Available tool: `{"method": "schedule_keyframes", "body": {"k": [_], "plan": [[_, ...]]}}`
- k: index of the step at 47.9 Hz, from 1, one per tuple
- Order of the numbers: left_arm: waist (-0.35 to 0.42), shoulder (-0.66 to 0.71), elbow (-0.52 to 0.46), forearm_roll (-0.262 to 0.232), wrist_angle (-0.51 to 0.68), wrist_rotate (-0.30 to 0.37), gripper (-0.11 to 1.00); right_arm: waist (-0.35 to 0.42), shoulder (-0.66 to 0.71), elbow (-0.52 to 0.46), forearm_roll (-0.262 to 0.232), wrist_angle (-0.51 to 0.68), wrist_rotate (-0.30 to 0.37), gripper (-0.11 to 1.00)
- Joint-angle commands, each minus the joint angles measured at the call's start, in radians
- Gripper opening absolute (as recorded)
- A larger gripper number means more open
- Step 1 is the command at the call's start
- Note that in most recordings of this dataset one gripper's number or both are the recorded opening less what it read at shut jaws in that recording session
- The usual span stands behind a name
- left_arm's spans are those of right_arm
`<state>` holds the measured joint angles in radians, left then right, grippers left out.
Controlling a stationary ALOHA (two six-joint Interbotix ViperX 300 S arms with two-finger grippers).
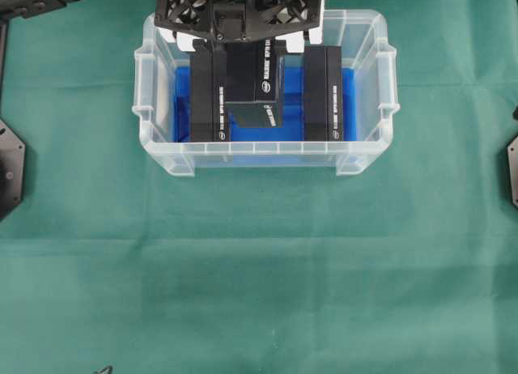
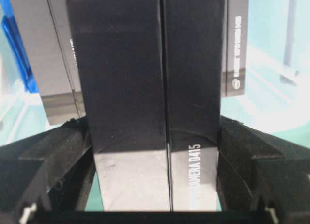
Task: Take the box out of the case with the left arm.
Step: 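Lift the gripped black box upward out of the case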
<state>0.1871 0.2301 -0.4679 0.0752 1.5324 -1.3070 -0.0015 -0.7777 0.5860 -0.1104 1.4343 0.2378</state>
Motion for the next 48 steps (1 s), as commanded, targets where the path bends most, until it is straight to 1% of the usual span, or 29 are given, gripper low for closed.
{"method": "schedule_keyframes", "body": {"k": [1, 25, 48], "plan": [[-0.003, -0.049, -0.025, 0.005, -0.002, -0.003, 0.62, -0.002, 0.003, -0.012, -0.003, -0.005, 0.0, 0.02], [-0.003, -0.064, 0.009, 0.005, -0.002, -0.011, 0.62, 0.0, 0.003, -0.012, -0.002, -0.003, 0.0, 0.02], [-0.005, -0.064, 0.011, 0.005, -0.008, -0.011, 0.62, 0.0, 0.005, -0.012, -0.002, -0.003, 0.0, 0.02]]}}
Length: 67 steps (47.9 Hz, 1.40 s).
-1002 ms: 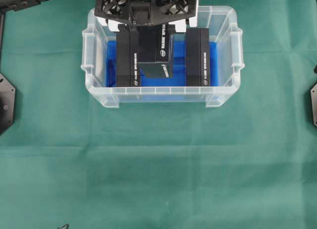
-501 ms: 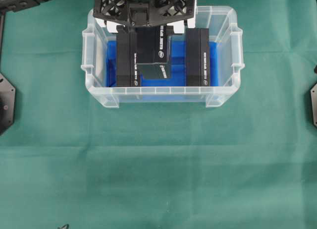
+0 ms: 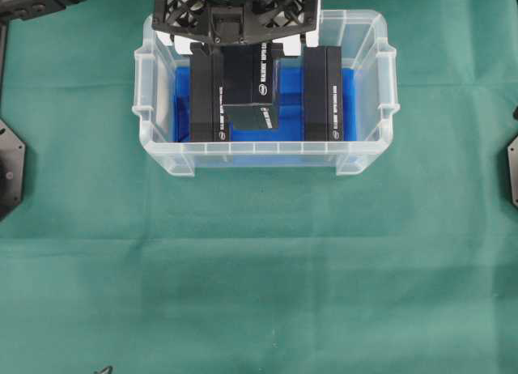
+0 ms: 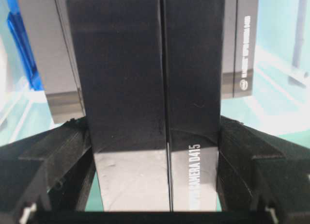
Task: Take the box out of the case with the left arm.
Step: 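Lift the gripped black box upward out of the case, then carry the box toward the front and lower it onto the table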
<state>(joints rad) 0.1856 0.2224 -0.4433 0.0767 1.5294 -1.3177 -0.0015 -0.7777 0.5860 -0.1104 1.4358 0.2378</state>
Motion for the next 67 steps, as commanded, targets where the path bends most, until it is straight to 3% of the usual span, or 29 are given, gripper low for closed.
{"method": "schedule_keyframes", "body": {"k": [1, 37, 67], "plan": [[-0.003, -0.057, -0.012, 0.003, -0.005, 0.0, 0.62, 0.0, 0.005, -0.012, -0.003, -0.005, 0.0, 0.02], [-0.028, -0.072, 0.026, 0.005, -0.015, -0.015, 0.62, -0.002, 0.003, -0.014, -0.002, -0.003, 0.0, 0.02], [-0.29, -0.08, 0.064, 0.006, -0.015, -0.298, 0.62, -0.002, 0.003, -0.014, -0.003, -0.006, -0.005, 0.02]]}}
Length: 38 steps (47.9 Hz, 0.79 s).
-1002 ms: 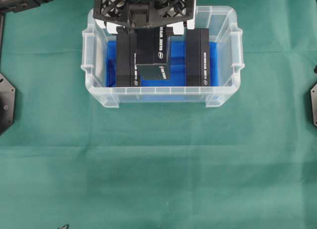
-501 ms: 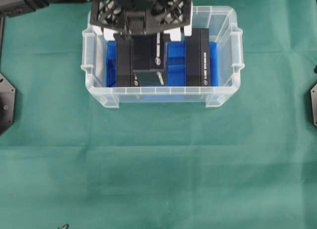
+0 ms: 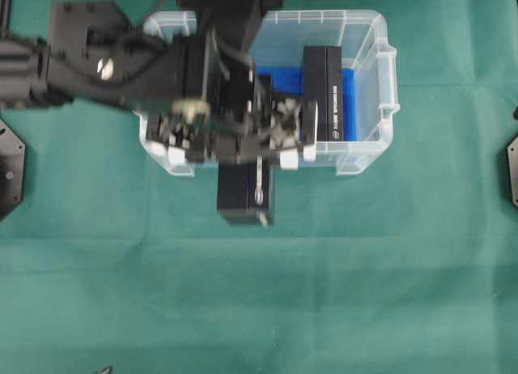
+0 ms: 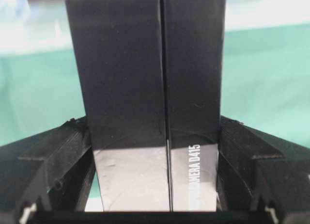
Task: Take the box out of the case with the left arm.
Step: 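Carry the box toward the front and lower it onto the table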
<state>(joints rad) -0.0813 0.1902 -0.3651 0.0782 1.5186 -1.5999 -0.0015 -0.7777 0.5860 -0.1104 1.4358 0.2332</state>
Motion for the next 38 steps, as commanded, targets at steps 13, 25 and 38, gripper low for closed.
{"method": "schedule_keyframes", "body": {"k": [13, 25, 38], "plan": [[-0.118, -0.029, -0.04, 0.005, -0.005, -0.135, 0.62, -0.002, 0.003, -0.014, -0.003, -0.006, 0.0, 0.02], [-0.156, -0.02, -0.054, 0.005, -0.003, -0.183, 0.62, 0.0, 0.002, -0.014, -0.002, -0.006, 0.0, 0.02], [-0.153, -0.023, -0.049, 0.005, 0.0, -0.183, 0.62, -0.002, 0.0, -0.015, -0.003, -0.003, 0.0, 0.02]]}}
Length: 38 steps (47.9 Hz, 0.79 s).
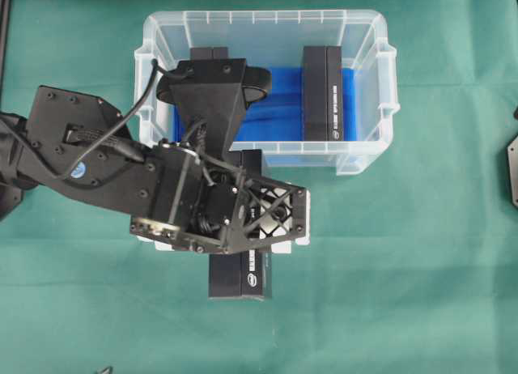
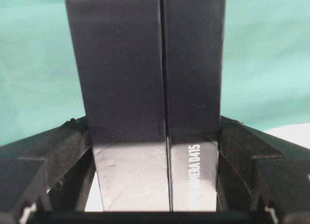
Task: Take the box out of the case with the left arm.
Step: 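Carry the box toward the front and lower it onto the table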
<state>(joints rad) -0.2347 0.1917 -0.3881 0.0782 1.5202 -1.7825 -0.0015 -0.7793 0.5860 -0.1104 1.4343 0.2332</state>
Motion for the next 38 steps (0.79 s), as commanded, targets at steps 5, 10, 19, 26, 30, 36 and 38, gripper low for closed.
{"method": "schedule_keyframes", "body": {"k": [5, 10, 19, 26, 30, 36, 38], "plan": [[0.002, -0.025, -0.025, 0.005, -0.002, 0.0, 0.62, 0.0, 0.002, -0.014, -0.003, -0.002, 0.0, 0.02], [0.005, -0.023, -0.018, 0.005, -0.002, 0.0, 0.62, -0.002, 0.002, -0.014, -0.003, -0.002, 0.0, 0.02], [0.005, -0.021, 0.04, 0.006, -0.018, -0.003, 0.62, -0.002, 0.002, -0.014, -0.002, -0.002, 0.0, 0.02], [0.002, -0.026, 0.121, 0.005, -0.083, -0.011, 0.62, -0.002, 0.003, -0.014, -0.003, 0.0, 0.002, 0.02], [0.0, -0.029, 0.172, 0.006, -0.137, -0.026, 0.62, -0.002, 0.002, -0.014, -0.002, -0.002, 0.002, 0.02], [-0.006, -0.025, 0.255, 0.006, -0.239, -0.049, 0.62, -0.002, 0.003, -0.014, -0.003, 0.0, 0.002, 0.02], [-0.008, -0.021, 0.278, 0.006, -0.268, -0.052, 0.62, -0.002, 0.005, -0.012, -0.002, 0.0, 0.0, 0.02]]}}
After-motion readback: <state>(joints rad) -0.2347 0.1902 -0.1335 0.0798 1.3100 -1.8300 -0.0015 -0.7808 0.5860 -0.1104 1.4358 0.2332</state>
